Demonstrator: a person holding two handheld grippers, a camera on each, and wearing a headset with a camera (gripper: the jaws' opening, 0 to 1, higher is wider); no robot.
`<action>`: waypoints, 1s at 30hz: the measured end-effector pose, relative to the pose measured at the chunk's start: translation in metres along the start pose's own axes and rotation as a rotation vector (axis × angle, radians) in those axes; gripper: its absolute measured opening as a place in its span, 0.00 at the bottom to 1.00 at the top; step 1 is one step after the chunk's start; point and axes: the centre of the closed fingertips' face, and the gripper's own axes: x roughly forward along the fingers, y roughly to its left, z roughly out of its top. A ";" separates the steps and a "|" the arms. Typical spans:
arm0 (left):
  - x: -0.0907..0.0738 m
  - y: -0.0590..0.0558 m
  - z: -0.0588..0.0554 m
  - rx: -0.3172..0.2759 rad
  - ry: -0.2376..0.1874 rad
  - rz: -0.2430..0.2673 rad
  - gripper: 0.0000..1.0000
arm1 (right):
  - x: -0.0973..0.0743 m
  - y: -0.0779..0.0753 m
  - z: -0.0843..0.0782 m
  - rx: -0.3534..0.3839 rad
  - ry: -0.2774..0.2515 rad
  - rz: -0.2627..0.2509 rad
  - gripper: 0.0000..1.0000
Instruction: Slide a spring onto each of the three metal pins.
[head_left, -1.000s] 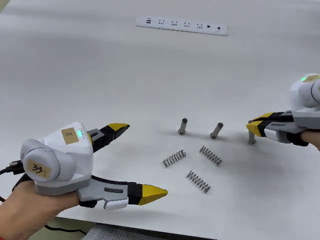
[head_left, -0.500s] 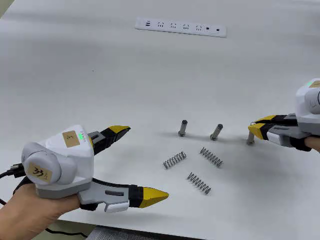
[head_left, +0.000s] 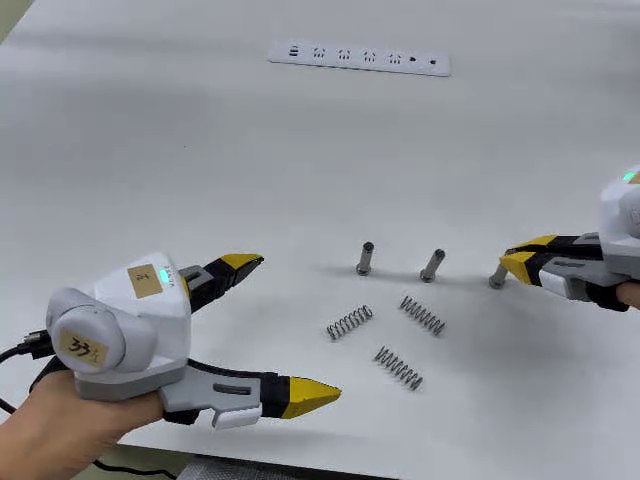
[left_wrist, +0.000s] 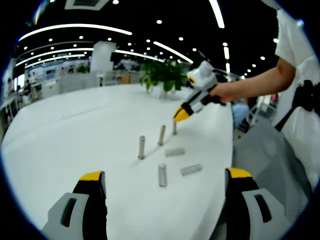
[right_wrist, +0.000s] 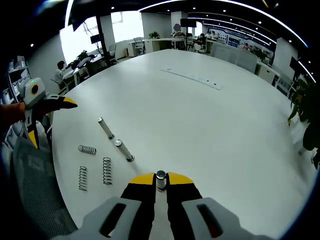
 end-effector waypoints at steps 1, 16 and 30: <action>0.000 0.000 0.000 0.001 0.001 -0.001 1.00 | 0.000 -0.001 -0.001 0.001 -0.001 0.000 0.09; 0.002 -0.002 0.001 0.002 -0.001 -0.004 1.00 | -0.002 0.000 -0.005 -0.002 -0.010 0.000 0.09; 0.002 -0.002 0.002 0.001 -0.004 -0.005 1.00 | -0.004 0.002 -0.006 0.007 -0.011 0.000 0.09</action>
